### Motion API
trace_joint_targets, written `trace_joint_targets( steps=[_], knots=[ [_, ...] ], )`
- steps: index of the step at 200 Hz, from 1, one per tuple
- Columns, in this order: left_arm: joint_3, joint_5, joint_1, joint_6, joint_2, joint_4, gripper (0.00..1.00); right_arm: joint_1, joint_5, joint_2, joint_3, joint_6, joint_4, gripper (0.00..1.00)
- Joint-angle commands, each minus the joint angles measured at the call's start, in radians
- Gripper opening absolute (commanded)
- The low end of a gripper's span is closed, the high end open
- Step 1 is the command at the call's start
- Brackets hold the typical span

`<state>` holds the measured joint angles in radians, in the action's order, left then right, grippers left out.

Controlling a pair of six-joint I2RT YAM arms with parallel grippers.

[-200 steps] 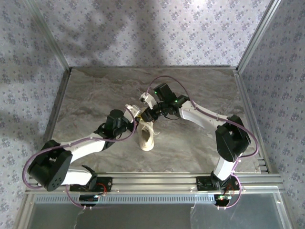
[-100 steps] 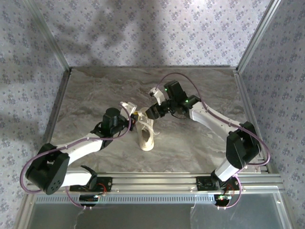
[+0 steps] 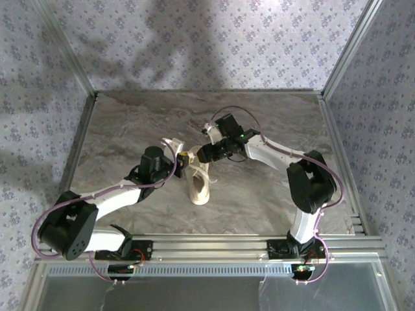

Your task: Tie the shoes

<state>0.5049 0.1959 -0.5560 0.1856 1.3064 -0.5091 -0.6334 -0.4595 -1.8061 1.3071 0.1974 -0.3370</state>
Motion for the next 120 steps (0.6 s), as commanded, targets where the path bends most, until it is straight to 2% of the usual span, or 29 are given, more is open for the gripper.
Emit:
trace_joint_targets(
  steps=[1, 41, 82, 105, 120],
  knots=[
    [-0.003, 0.027, 0.016, 0.051, 0.008, -0.049, 0.00, -0.013, -0.015, -0.036, 0.058, 0.022, -0.028, 0.47],
    [0.001, 0.057, 0.049, 0.108, 0.005, -0.045, 0.00, -0.014, -0.022, -0.056, 0.058, 0.014, -0.027, 0.40],
    [0.004, 0.069, 0.056, 0.123, 0.005, -0.039, 0.00, -0.013, -0.030, -0.079, 0.062, 0.004, -0.027, 0.43],
    [0.009, 0.086, 0.059, 0.156, 0.012, -0.039, 0.00, -0.016, -0.029, -0.094, 0.066, -0.011, -0.037, 0.38],
    [0.012, 0.091, 0.061, 0.176, 0.013, -0.037, 0.00, -0.017, -0.020, -0.085, 0.054, -0.020, -0.042, 0.41]
  ],
)
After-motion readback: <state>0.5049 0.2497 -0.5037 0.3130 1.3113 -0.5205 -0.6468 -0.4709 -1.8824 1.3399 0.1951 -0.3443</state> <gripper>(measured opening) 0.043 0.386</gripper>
